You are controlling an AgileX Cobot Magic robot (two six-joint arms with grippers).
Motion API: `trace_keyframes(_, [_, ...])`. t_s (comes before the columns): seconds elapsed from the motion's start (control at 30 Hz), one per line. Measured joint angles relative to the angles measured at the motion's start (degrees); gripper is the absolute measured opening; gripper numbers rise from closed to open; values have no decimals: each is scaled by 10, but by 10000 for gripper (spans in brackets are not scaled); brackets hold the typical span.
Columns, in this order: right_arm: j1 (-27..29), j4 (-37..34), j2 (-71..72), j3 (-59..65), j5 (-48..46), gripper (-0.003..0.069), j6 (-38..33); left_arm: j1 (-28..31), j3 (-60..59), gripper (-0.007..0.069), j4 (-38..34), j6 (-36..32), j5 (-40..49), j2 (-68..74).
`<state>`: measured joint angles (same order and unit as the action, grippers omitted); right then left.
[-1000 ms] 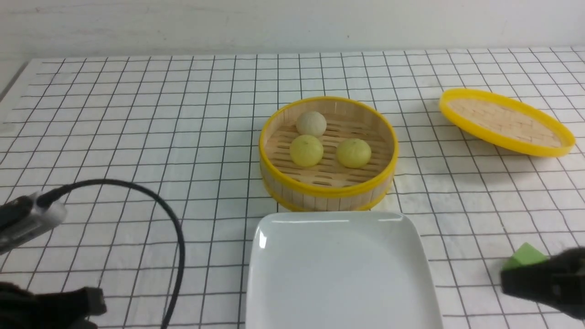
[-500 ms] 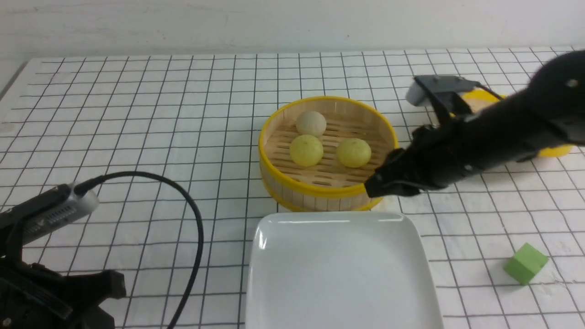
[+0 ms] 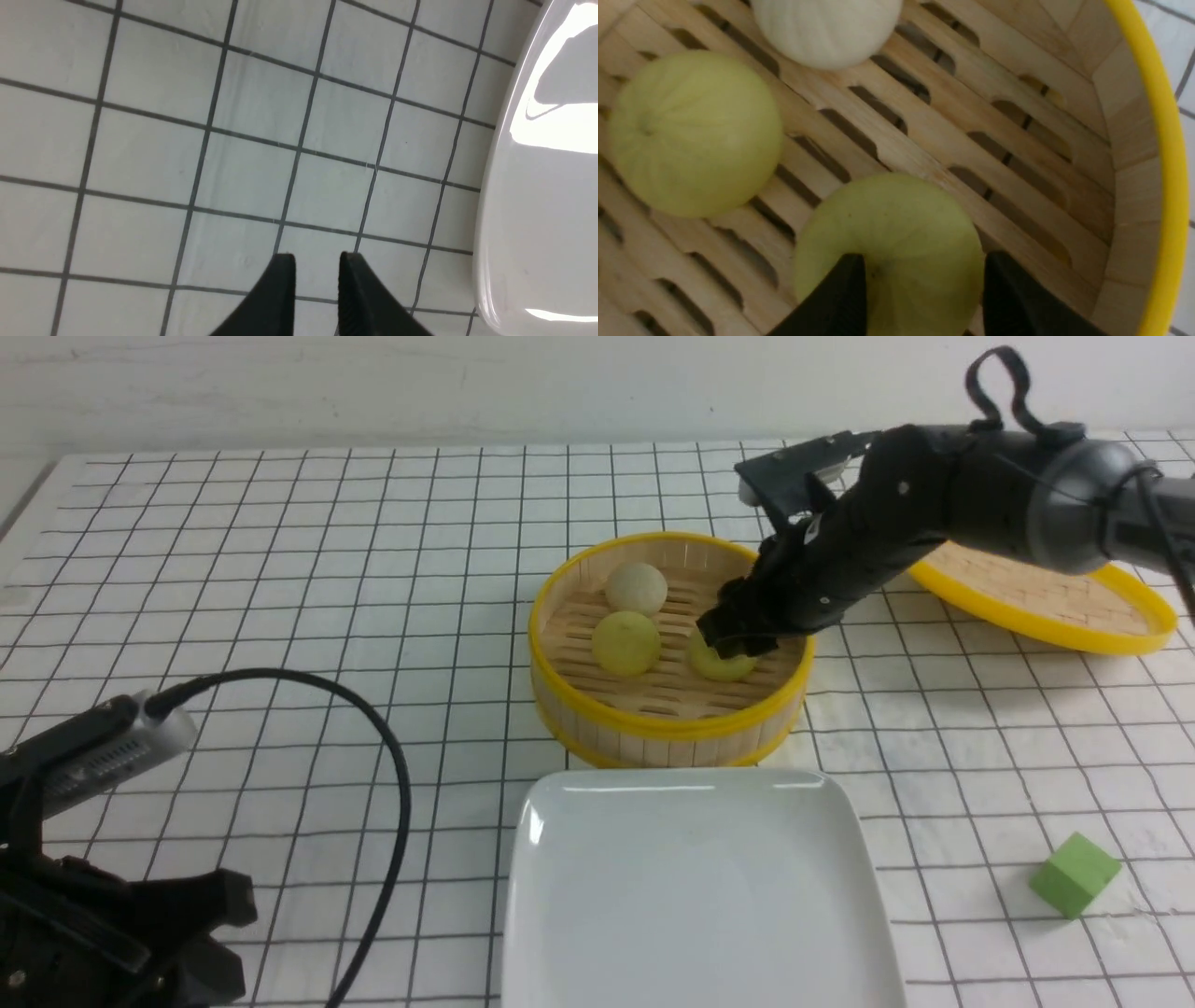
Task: Put the steamed buns into the plate on the white-black tablecloth.
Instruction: 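Reach toward a bun in the bamboo steamer with the right gripper, then move the steamed bun from the bamboo steamer onto the white plate with the right gripper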
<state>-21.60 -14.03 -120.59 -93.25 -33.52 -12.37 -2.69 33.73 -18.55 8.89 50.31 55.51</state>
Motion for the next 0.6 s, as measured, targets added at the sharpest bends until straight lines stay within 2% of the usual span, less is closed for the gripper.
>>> trace_keyframes(0.07, [0, 1, 1, -2, -1, 173, 1, 0, 0, 178, -1, 0, 0, 0])
trace_keyframes(0.13, [0, 1, 6, -3, -5, 100, 1, 0, 0, 180, -1, 0, -1, 0])
trace_keyframes(0.17, [0, 2, 18, -3, -21, 22, 1, 0, 0, 181, -1, 0, -1, 0])
trace_keyframes(0.37, [0, -3, 122, 2, -130, 11, 1, 0, 0, 190, -1, 0, -1, 0])
trace_keyframes(0.47, [0, -58, 224, 61, -206, 11, 1, 0, 0, 199, -1, 0, -1, 0])
trace_keyframes(0.6, [0, -139, 294, 205, -219, 12, -6, 0, 0, 208, 2, 0, -1, 0])
